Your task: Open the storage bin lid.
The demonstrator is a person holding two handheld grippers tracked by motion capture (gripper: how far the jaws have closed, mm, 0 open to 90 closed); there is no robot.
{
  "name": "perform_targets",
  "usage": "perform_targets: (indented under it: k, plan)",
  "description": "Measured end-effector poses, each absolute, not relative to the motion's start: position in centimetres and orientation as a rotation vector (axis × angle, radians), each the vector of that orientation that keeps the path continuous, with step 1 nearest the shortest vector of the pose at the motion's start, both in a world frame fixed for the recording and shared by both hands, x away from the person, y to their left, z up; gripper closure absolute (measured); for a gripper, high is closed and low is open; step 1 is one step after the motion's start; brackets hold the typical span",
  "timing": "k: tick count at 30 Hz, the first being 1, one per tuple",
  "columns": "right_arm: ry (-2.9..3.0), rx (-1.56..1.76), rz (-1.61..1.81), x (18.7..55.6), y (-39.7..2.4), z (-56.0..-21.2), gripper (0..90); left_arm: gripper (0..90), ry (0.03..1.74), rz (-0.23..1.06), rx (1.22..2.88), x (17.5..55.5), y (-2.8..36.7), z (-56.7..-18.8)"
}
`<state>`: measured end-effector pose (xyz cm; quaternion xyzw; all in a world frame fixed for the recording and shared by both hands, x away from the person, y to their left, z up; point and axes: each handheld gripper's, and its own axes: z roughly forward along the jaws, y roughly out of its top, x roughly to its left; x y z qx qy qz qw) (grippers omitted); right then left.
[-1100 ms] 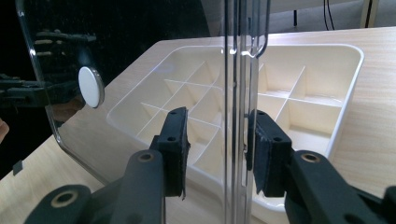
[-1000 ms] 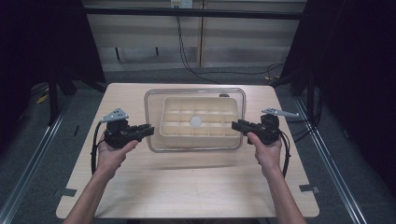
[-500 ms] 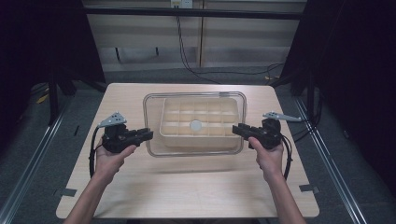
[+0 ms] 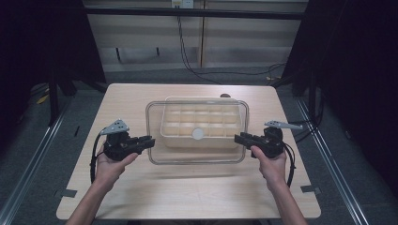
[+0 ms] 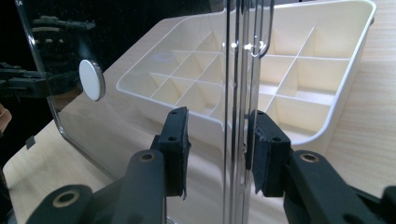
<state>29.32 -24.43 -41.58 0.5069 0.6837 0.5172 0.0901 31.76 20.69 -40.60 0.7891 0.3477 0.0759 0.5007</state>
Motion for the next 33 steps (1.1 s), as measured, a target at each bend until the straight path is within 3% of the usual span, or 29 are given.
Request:
perform_targets:
  k: [33]
  plan:
    - [2.089,1.508,1.537,23.7,-24.6,-42.0,62.9,73.9,0.819,0.146,1.97,27.2,20.9,-41.3]
